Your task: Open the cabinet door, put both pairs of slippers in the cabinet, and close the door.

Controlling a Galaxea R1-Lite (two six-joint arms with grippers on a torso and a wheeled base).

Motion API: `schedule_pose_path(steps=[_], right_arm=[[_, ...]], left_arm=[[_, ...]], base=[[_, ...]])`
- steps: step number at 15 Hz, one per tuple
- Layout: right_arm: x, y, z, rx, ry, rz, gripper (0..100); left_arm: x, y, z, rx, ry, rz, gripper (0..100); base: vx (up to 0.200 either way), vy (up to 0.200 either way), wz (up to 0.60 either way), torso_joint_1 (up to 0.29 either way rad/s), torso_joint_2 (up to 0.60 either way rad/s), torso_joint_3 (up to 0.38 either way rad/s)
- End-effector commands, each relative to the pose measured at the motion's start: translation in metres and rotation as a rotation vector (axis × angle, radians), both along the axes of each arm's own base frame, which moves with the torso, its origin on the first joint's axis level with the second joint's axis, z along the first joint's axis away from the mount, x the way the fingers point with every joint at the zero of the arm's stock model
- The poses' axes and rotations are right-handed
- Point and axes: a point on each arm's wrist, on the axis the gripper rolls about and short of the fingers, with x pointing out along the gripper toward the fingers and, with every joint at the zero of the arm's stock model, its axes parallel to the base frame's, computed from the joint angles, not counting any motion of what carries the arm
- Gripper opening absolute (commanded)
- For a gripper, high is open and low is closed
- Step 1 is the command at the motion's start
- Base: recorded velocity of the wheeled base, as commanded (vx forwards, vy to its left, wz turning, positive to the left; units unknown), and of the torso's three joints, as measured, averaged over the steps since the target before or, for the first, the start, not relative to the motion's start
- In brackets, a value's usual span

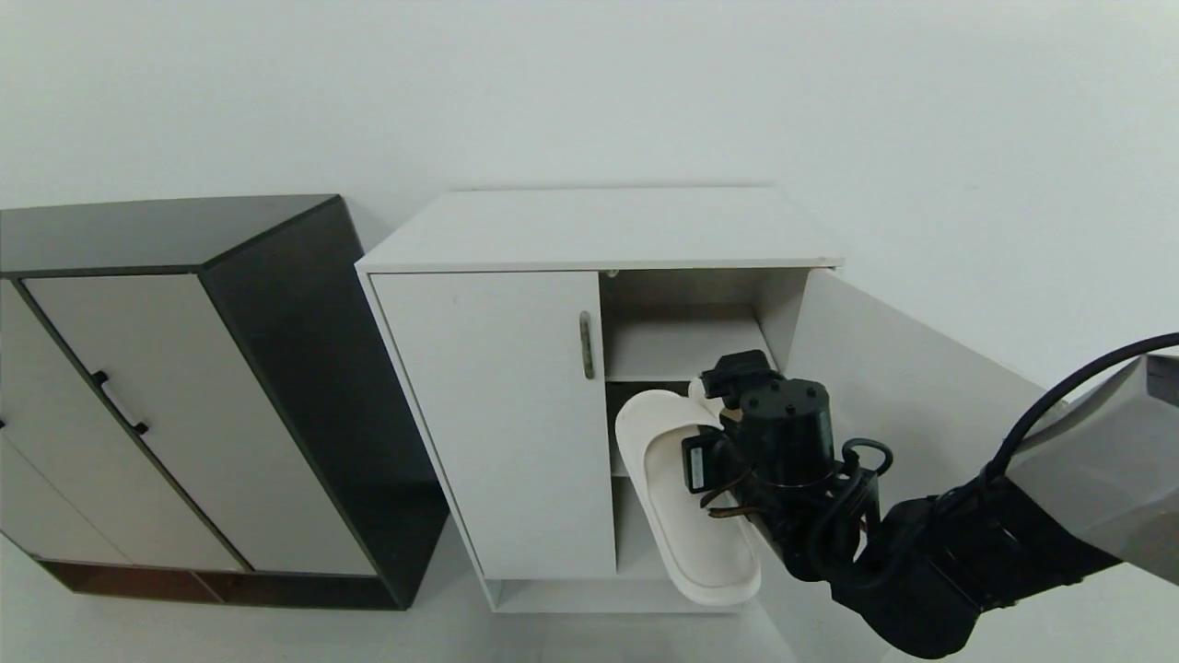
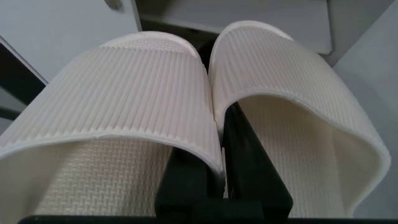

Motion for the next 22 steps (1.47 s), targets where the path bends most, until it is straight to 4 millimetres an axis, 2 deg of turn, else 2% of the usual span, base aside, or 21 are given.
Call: schedule_pose_path(steps=[1, 11, 14, 17, 19, 21, 22], right_arm=[[0.001, 0.001, -0.006, -0.011, 0.01, 0.0, 0], [0.001, 0.001, -0.005, -0.001, 0.01, 0.0, 0], [0.0, -0.002, -0.005, -0.005, -0.042, 0.007, 0], [0.002, -0.004, -0.003, -0.041, -0.066, -0.014, 0], [0.004, 0.01, 0.017, -0.049, -0.078, -0.146, 0], [0.001, 0.019, 0.038, -0.008, -0.081, -0.168, 0], [-0.001, 0.016, 0.054, 0.013, -0.081, -0.186, 0]], left_arm=[[0.0, 0.0, 0.0, 0.0, 0.001, -0.001, 0], [0.0, 0.0, 0.0, -0.002, 0.0, 0.001, 0], [0.0, 0.0, 0.0, 0.0, 0.0, -0.001, 0], [0.0, 0.0, 0.0, 0.001, 0.0, 0.0, 0], [0.0, 0.0, 0.0, 0.001, 0.0, 0.0, 0], [0.0, 0.0, 0.0, 0.001, 0.0, 0.0, 0], [0.0, 0.0, 0.0, 0.001, 0.001, -0.001, 0]], base=[[0.0, 0.0, 0.0, -0.178, 0.51, 0.325], [0.0, 0.0, 0.0, -0.133, 0.47, 0.331], [0.0, 0.0, 0.0, -0.056, 0.42, 0.356], [0.0, 0.0, 0.0, -0.014, 0.13, 0.11], [0.0, 0.0, 0.0, 0.0, 0.0, 0.0], [0.0, 0.0, 0.0, 0.0, 0.0, 0.0], [0.0, 0.0, 0.0, 0.0, 0.0, 0.0]])
